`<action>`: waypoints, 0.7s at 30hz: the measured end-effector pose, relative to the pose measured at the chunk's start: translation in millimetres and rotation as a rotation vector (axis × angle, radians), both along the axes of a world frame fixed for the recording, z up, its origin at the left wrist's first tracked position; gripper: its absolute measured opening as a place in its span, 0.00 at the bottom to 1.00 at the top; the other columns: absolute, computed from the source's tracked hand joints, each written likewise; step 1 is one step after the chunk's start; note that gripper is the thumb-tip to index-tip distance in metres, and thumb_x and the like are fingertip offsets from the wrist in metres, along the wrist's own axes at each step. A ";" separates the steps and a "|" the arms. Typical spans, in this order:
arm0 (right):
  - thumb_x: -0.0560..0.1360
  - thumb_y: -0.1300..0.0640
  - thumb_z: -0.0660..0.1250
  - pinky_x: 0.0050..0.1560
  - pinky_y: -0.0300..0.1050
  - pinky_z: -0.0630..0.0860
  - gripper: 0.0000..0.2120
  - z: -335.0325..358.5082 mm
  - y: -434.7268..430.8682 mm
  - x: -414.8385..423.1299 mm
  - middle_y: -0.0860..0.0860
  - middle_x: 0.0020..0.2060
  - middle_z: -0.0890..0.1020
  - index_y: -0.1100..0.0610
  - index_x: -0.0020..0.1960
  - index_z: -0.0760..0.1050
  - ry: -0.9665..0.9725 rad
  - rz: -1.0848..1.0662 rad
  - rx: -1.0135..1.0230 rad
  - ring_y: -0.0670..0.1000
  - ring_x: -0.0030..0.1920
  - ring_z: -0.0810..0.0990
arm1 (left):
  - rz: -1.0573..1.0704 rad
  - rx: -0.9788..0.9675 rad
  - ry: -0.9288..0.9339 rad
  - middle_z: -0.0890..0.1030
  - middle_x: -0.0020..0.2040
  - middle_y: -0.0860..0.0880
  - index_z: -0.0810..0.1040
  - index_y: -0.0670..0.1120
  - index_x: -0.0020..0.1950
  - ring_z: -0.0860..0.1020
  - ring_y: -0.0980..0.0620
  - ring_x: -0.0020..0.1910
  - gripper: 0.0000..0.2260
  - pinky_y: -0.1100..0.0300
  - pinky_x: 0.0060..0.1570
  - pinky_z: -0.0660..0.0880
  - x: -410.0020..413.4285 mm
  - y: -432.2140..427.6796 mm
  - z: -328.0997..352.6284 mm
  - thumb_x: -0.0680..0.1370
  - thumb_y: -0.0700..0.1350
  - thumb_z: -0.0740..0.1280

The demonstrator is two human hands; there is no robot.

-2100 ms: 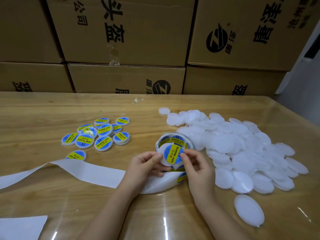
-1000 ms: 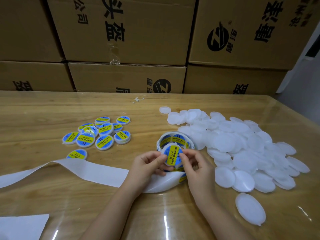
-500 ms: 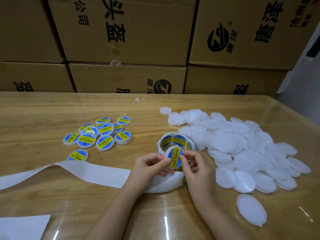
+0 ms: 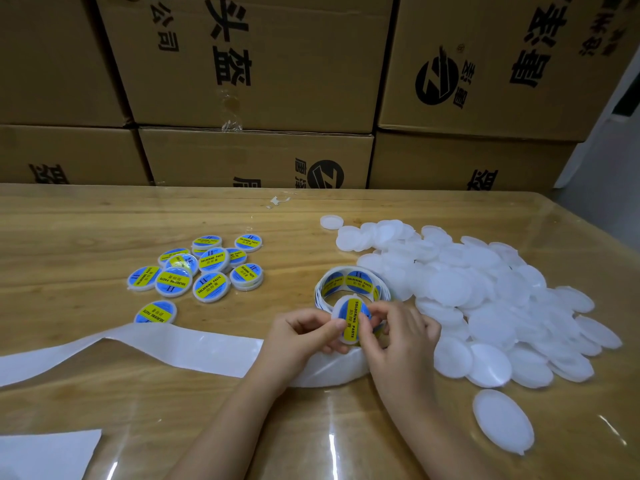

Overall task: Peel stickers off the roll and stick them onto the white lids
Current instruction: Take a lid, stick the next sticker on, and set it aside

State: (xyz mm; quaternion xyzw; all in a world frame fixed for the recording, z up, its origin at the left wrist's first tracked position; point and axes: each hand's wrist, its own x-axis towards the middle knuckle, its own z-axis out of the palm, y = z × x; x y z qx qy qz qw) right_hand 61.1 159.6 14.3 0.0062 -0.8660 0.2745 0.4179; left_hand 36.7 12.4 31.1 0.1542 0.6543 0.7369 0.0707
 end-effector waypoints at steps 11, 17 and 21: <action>0.74 0.47 0.61 0.54 0.42 0.61 0.17 2.3 -0.9 2.8 0.42 0.41 0.79 0.51 0.60 0.73 -0.009 0.110 -0.007 0.44 0.41 0.75 | -0.063 0.048 -0.069 0.81 0.29 0.48 0.82 0.48 0.34 0.82 0.50 0.30 0.08 0.65 0.32 0.75 -4.1 -5.6 -2.5 0.68 0.52 0.72; 0.70 0.44 0.64 0.56 0.42 0.61 0.20 0.5 -7.9 5.5 0.45 0.43 0.81 0.54 0.56 0.79 -0.026 0.181 0.118 0.46 0.46 0.76 | -0.099 0.028 -0.091 0.78 0.28 0.50 0.82 0.50 0.36 0.76 0.52 0.25 0.09 0.64 0.30 0.74 -6.2 -6.9 -8.8 0.68 0.55 0.71; 0.69 0.43 0.65 0.50 0.42 0.62 0.16 3.0 -10.4 6.4 0.42 0.39 0.80 0.54 0.49 0.79 -0.010 0.189 0.093 0.43 0.41 0.75 | -0.125 0.008 -0.061 0.79 0.30 0.51 0.81 0.50 0.35 0.73 0.56 0.25 0.08 0.66 0.29 0.72 -5.7 -5.2 -8.9 0.73 0.49 0.68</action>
